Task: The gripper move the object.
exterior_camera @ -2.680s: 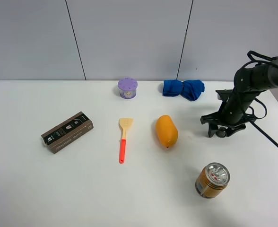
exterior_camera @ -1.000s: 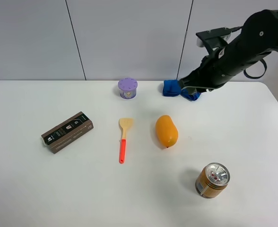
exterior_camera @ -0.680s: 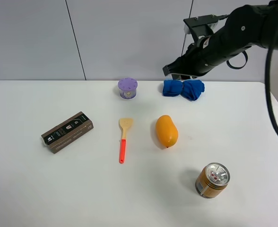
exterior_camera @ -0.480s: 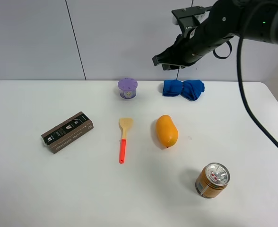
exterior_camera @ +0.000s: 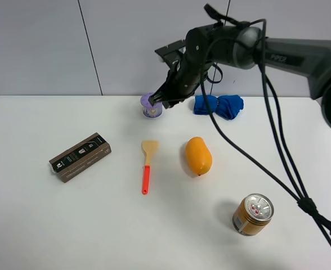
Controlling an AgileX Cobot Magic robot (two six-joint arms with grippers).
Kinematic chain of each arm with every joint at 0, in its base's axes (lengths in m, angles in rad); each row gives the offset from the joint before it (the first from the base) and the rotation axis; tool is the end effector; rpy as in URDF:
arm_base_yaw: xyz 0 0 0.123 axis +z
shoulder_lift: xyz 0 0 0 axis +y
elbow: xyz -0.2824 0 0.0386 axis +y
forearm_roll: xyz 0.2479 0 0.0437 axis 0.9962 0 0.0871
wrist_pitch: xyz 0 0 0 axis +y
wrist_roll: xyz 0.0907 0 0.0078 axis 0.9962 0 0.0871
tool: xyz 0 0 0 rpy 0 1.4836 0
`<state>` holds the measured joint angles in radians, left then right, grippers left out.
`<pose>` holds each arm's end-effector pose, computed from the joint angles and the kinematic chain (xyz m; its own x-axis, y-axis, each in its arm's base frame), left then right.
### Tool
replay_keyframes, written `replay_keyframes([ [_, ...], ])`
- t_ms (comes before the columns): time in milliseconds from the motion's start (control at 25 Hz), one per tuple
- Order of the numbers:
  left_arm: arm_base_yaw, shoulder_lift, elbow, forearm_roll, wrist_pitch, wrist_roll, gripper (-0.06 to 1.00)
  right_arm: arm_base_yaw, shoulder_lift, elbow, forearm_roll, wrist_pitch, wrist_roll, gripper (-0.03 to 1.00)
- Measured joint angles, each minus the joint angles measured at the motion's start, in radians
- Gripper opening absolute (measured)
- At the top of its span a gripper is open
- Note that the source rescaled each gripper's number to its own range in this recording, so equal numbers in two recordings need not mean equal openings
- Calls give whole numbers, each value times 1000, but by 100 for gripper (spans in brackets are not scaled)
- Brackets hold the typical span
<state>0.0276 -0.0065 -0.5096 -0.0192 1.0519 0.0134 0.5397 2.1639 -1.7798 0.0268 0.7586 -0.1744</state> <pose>-0.0066 -0.0017 0.2805 -0.4335 -0.0081 -0.9011 -0.0109 0.9999 -0.0037 0.4116 0.2485 0.2040 -0.6570 -0.5734 -0.4895 -0.6305 0.7738 -0.0602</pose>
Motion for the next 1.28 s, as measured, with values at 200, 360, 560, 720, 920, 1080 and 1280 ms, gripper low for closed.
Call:
replay_keyframes([
  [200,0,0,0,0,0,0,100,7,104,-2,-40,25,21,0],
  [360,0,0,0,0,0,0,100,8,151,-3,-49,1,30,0],
  [560,0,0,0,0,0,0,100,8,179,-3,-49,-32,30,0],
  [720,0,0,0,0,0,0,100,8,183,-3,-50,-48,33,0],
  [920,0,0,0,0,0,0,100,8,193,-3,-50,-53,36,0],
  [1080,0,0,0,0,0,0,100,8,202,-3,-58,-51,37,0],
  [1280,0,0,0,0,0,0,100,8,202,-6,-92,-52,37,43],
])
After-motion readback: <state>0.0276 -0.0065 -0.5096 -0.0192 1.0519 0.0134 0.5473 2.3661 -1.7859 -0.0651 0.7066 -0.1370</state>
